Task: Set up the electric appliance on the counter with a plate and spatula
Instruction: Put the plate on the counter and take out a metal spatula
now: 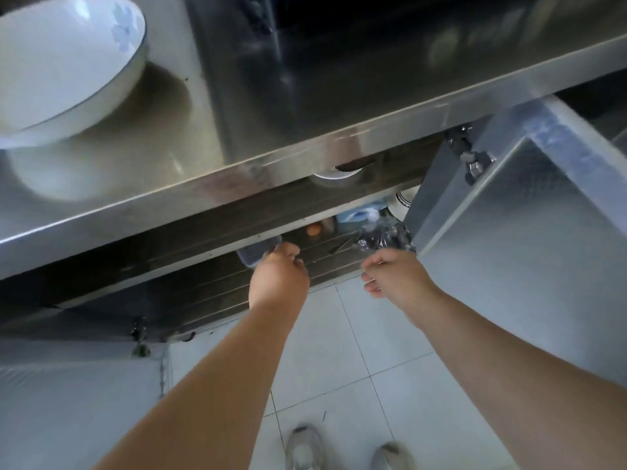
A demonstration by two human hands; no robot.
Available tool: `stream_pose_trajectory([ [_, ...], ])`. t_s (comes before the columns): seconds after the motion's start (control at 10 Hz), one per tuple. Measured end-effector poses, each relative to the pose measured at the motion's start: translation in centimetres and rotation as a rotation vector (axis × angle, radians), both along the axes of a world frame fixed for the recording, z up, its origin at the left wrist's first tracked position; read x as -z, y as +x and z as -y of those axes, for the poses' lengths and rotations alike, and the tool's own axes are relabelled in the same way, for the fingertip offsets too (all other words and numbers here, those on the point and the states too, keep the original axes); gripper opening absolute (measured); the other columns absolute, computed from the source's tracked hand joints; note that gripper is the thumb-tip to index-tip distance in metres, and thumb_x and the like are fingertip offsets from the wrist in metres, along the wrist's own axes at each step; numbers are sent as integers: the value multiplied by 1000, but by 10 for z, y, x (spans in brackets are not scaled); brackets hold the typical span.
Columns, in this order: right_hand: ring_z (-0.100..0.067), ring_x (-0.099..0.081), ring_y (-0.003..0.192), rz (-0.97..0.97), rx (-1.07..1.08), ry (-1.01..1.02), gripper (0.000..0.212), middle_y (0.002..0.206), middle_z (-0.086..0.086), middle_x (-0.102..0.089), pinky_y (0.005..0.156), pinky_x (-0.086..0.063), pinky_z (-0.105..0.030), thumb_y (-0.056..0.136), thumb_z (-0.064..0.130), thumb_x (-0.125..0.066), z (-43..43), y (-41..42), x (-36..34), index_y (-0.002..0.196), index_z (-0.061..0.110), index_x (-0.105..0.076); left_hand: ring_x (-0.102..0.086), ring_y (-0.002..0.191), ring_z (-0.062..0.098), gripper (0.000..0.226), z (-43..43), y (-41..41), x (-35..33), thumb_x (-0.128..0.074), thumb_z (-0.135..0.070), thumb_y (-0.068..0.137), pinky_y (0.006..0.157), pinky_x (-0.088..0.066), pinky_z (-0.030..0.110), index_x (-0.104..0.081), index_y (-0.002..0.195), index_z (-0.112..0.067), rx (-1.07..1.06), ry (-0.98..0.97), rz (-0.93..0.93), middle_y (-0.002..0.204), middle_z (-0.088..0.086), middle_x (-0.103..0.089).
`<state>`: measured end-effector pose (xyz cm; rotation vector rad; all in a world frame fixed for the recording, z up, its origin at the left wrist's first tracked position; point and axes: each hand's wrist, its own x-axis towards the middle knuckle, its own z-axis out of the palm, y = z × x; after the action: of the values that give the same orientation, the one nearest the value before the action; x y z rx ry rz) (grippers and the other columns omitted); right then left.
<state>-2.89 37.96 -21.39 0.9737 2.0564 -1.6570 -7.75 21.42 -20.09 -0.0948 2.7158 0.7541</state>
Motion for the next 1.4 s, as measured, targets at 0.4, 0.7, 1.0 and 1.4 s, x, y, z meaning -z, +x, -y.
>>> stream_pose_trajectory([
  [0.4,-32,-67,96,-219,-86,338,19,103,-7,-69,78,-53,-37,89,15,-53,2,-92,33,93,25,-68,-61,109,29,35,3,-88,20,-41,-13,97,92,-51,36,-56,129,-19,34,-71,-183,125,9,-63],
  [0.7,-32,-63,109,-327,-136,740,27,115,-14,-68,80,-47,-29,91,9,-48,-8,-163,42,112,7,-65,-58,113,30,32,8,-158,46,-44,-16,99,96,-50,44,-52,129,-16,61,-255,-248,127,13,-58],
  [1.0,-33,-61,112,-250,-89,681,29,118,-17,-67,88,-48,-30,94,9,-46,-15,-173,49,113,2,-67,-44,129,38,38,6,-180,69,-42,-19,99,105,-41,48,-45,137,-16,188,-425,-183,140,19,-47],
  [1.4,-36,-64,108,-214,25,335,27,114,-20,-68,94,-53,-45,89,11,-52,7,-173,38,110,3,-68,-60,111,34,32,-5,-158,52,-48,-14,97,89,-52,40,-52,127,-3,179,-242,-92,121,22,-60],
])
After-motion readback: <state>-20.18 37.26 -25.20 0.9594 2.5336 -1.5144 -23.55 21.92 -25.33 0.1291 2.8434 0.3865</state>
